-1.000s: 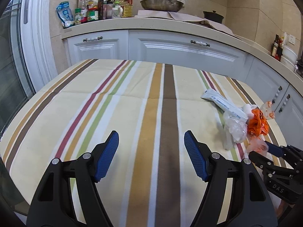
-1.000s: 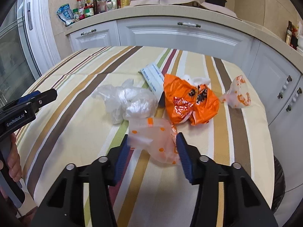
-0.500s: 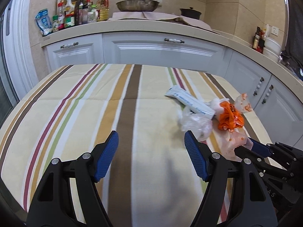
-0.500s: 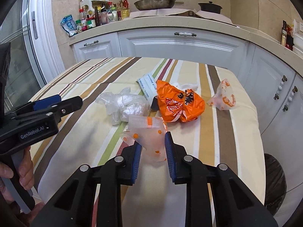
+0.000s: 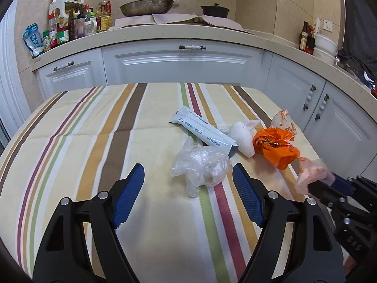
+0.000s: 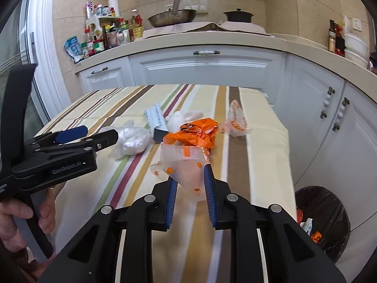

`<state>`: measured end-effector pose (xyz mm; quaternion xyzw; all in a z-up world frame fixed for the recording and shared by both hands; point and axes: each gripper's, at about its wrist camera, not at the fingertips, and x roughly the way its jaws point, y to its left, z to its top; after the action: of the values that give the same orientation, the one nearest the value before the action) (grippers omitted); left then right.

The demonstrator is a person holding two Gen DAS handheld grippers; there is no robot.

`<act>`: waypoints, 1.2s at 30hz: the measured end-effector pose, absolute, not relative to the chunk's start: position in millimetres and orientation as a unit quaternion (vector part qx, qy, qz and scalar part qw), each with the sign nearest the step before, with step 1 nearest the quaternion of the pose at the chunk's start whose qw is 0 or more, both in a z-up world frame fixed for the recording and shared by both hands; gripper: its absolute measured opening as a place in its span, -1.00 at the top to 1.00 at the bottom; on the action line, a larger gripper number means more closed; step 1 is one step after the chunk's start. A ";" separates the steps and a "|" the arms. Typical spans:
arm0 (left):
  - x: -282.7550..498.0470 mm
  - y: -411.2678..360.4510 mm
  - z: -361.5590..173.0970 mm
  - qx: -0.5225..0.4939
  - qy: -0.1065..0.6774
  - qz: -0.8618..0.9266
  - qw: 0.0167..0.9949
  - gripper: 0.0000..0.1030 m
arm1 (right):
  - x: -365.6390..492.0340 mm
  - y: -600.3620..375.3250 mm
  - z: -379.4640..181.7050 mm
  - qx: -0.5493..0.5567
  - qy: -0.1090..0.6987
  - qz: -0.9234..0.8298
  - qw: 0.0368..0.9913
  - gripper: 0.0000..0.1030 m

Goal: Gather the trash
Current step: 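Grasp the pink-dotted clear bag with the right tool while the left tool grasps a clear plastic bag, then carry both bags over the black bin and open both tools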

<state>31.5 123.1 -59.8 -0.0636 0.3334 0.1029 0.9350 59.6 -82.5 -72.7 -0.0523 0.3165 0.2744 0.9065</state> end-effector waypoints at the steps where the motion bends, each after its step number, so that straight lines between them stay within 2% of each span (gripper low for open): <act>1: 34.1 122.2 -61.3 -0.063 0.336 0.103 0.934 -0.45 | 59.9 -84.7 -73.2 -0.051 0.316 0.273 0.907 0.54; 2: 36.9 121.9 -62.8 -0.064 0.338 0.104 0.933 -0.42 | 60.5 -87.3 -73.8 -0.049 0.316 0.270 0.908 0.54; 4: 39.7 121.7 -64.3 -0.067 0.341 0.102 0.932 -0.13 | 61.7 -90.4 -75.0 -0.046 0.318 0.267 0.909 0.54; 5: 41.6 121.4 -65.4 -0.067 0.344 0.099 0.931 -0.07 | 62.3 -92.7 -75.5 -0.045 0.318 0.266 0.909 0.54; 9: 46.0 120.9 -71.2 -0.069 0.357 0.091 0.927 0.52 | 63.0 -96.8 -76.2 -0.041 0.318 0.264 0.910 0.54; 12: 44.0 122.5 -71.5 -0.080 0.355 0.081 0.928 0.72 | 63.4 -99.9 -74.9 -0.041 0.316 0.262 0.911 0.54; 36: -11.3 104.2 -11.8 -0.044 0.278 0.091 0.955 0.74 | 50.1 -135.9 -42.8 -0.044 0.247 0.196 0.948 0.54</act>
<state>-11.3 104.2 -11.8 -0.0438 0.2776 0.0907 0.9554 50.1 -135.9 -42.8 -0.0439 0.2470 0.1962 0.9479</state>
